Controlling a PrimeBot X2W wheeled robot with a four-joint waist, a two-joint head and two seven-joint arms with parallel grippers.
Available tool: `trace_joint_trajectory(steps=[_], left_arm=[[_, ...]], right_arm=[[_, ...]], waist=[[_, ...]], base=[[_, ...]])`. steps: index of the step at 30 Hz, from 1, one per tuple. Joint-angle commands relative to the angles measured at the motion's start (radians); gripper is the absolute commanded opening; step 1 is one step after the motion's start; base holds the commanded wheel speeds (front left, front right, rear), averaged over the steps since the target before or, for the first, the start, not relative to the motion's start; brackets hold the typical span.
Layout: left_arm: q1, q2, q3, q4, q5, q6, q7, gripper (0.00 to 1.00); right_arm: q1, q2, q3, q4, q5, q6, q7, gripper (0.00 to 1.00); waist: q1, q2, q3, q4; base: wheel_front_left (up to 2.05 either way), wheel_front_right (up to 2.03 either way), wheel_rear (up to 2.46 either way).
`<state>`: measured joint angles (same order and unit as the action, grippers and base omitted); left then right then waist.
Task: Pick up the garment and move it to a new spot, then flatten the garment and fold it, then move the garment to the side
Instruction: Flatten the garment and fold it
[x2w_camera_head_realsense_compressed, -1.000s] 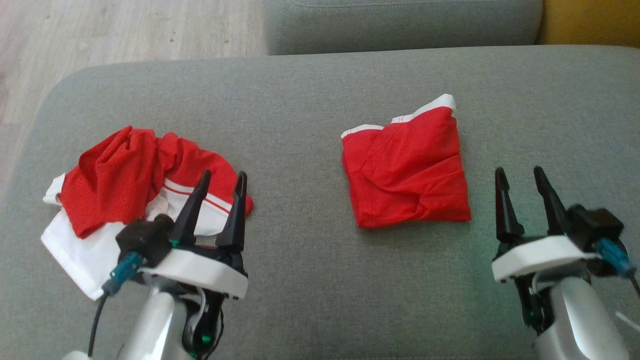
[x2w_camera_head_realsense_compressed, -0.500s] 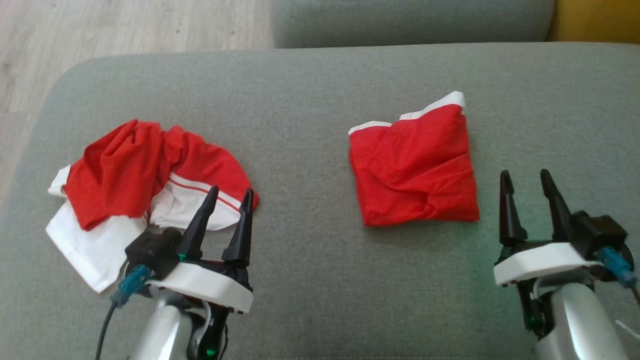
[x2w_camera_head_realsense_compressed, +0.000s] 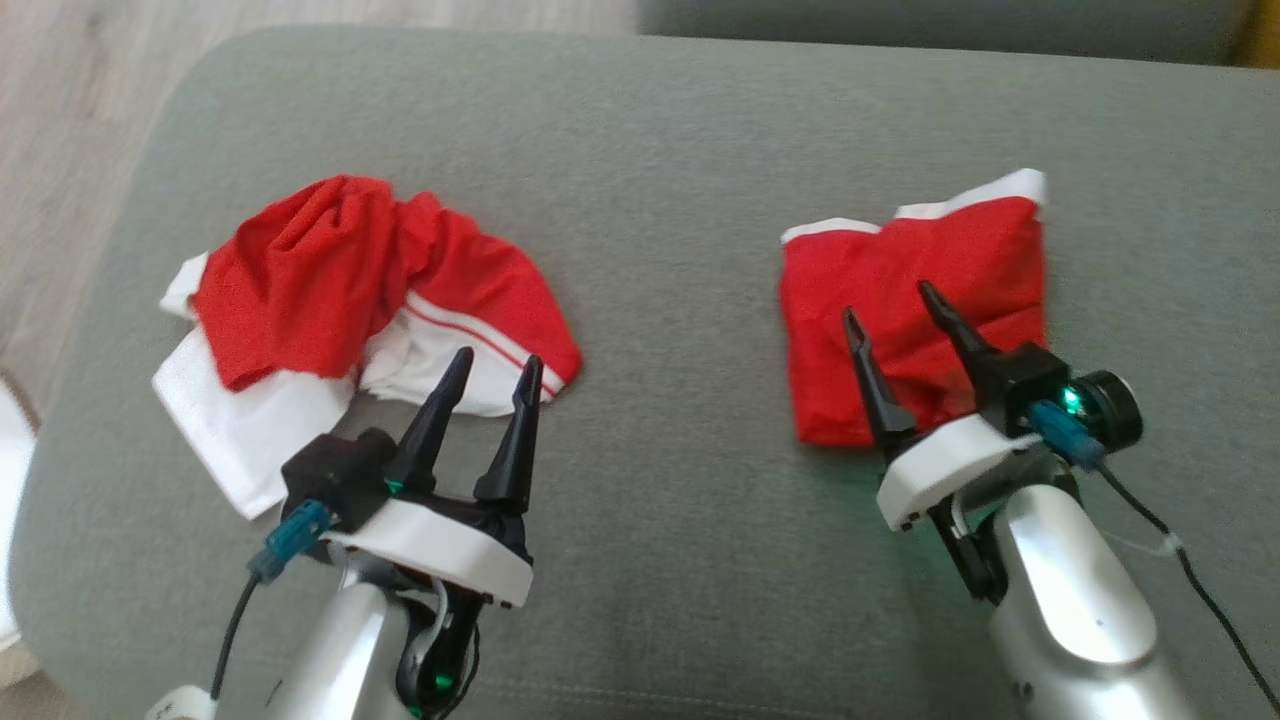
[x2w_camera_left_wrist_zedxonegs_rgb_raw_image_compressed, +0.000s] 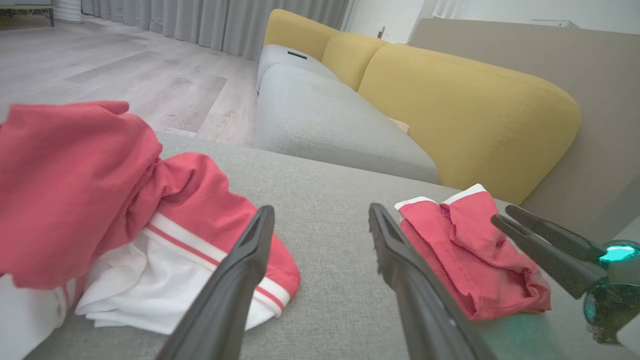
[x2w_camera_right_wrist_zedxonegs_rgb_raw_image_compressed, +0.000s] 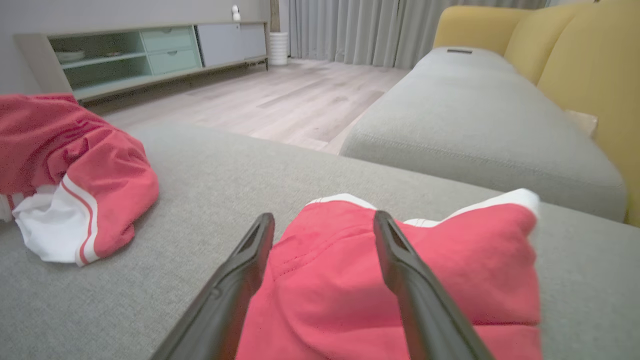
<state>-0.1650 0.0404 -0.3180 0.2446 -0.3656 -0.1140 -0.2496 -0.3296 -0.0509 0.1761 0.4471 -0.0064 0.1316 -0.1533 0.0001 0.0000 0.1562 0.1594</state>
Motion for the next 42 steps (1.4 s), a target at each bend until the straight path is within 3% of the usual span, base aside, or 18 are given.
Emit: trace_joint_trajectory(steps=[1, 16, 17, 19, 21, 30, 42], left_arm=[[-0.047, 0.01, 0.021, -0.025, -0.006, 0.002, -0.012, 1.0], [-0.054, 0.01, 0.009, -0.012, -0.021, 0.013, -0.012, 1.0], [-0.054, 0.01, 0.009, -0.012, -0.021, 0.013, -0.012, 1.0], [-0.054, 0.01, 0.01, -0.011, -0.02, 0.014, -0.012, 1.0], [-0.053, 0.01, 0.011, -0.009, -0.019, 0.014, -0.012, 1.0], [-0.046, 0.01, 0.01, 0.002, -0.012, 0.012, -0.012, 1.0], [-0.029, 0.01, 0.017, 0.015, -0.004, 0.01, -0.012, 1.0]], right_arm=[[-0.039, 0.001, 0.031, -0.006, -0.012, -0.001, 0.006, 1.0], [-0.112, 0.001, 0.025, 0.177, -0.065, -0.001, 0.021, 1.0], [-0.114, 0.001, 0.025, 0.18, -0.058, -0.001, 0.016, 0.89], [-0.115, 0.001, 0.026, 0.187, -0.042, -0.001, 0.008, 0.35], [-0.116, 0.001, 0.028, 0.193, -0.026, -0.001, 0.003, 0.0], [-0.105, 0.001, 0.041, 0.184, 0.056, -0.001, -0.039, 0.0], [-0.05, 0.001, 0.128, 0.048, 0.129, -0.001, -0.1, 0.0]], waist=[[-0.0001, 0.0, 0.016, 0.026], [-0.0001, 0.0, 0.032, 0.091], [-0.0001, 0.0, 0.031, 0.09], [-0.0001, 0.0, 0.028, 0.086], [-0.0001, 0.0, 0.025, 0.08], [-0.0001, 0.0, 0.003, 0.057], [-0.0001, 0.0, -0.031, 0.04]], base=[[0.0, 0.0, 0.0], [0.0, 0.0, 0.0], [0.0, 0.0, 0.0], [0.0, 0.0, 0.0], [0.0, 0.0, 0.0], [0.0, 0.0, 0.0], [0.0, 0.0, 0.0]])
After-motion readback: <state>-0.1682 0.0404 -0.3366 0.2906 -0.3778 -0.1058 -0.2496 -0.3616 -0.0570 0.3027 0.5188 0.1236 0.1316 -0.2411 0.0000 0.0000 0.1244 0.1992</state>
